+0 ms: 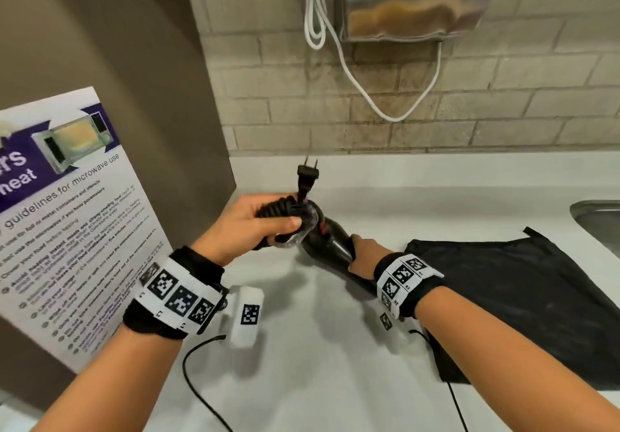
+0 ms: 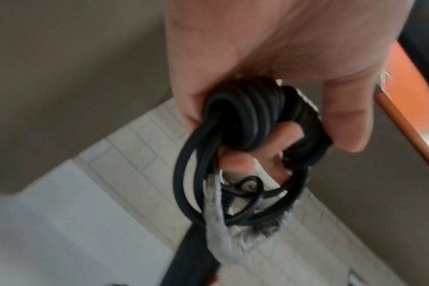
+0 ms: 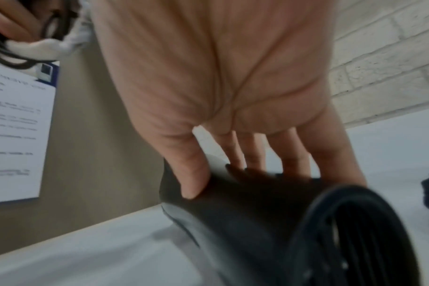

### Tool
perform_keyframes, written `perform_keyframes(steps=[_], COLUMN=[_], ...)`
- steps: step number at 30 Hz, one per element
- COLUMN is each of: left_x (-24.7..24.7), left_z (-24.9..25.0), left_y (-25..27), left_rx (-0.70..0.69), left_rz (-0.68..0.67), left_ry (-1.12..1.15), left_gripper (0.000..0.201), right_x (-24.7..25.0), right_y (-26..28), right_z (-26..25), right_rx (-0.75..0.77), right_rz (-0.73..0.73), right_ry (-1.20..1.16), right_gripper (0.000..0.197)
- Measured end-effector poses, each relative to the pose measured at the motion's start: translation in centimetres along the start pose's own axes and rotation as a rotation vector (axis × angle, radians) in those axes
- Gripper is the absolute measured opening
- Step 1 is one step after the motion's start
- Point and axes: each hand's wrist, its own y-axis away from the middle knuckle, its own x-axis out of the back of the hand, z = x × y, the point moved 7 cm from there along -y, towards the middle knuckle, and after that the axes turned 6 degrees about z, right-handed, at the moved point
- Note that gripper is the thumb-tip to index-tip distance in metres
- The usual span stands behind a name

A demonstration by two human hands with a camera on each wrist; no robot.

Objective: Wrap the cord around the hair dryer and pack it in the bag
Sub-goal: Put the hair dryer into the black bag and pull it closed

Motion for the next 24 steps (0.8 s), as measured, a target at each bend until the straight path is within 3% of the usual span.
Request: perform_keyframes(steps=[3,6,9,13,15,19,22,24], left_x=[-0.1,-0.1,0.2,0.3,0.7,1.8,2.5,3.1], left_z=[-2.6,-5.8,-9.4,-12.6,-13.9,-15.9,-16.6,-16.6], left_y=[1.2,1.6,1.6,0.8,0.4,0.4,1.3,1.3], left_rx=[-0.031,-0.023,0.046,0.023,0.043,0.167,0.300,0.295], left_rz=[-0.126,-0.197,-0.300,-0.371,-0.388,-0.434,-0.459,-0.425], left_ry=[-0.410,-0.850,-1.092,-1.312,-1.344,-1.286,-1.194,-1.158], left_gripper=[0.041,0.045,0.042,0.027,0.032,0.060,0.059,0.047], right_x=[0.7,1.0,0.7,0.6,0.6,0.4,0.3,0.3], right_y=[-1.1,-2.0,-2.3,-2.5,-2.6,-2.6,-2.7,-2.8], right_z=[0.9,1.7,1.8,1.4,1.3,1.2,1.2,1.1], right_rx=[-0.035,-0.069,-0.110,-0.125,-0.114,-0.055,-0.036,-0.035], right_rz=[0.080,0.119,0.163,0.185,0.176,0.125,0.111,0.110], right_ry=[0.050,0.134,0.164,0.143,0.125,0.114,0.138,0.148], right_gripper=[0.059,0.070,0.069,0.062,0.066,0.077,0.079,0.080])
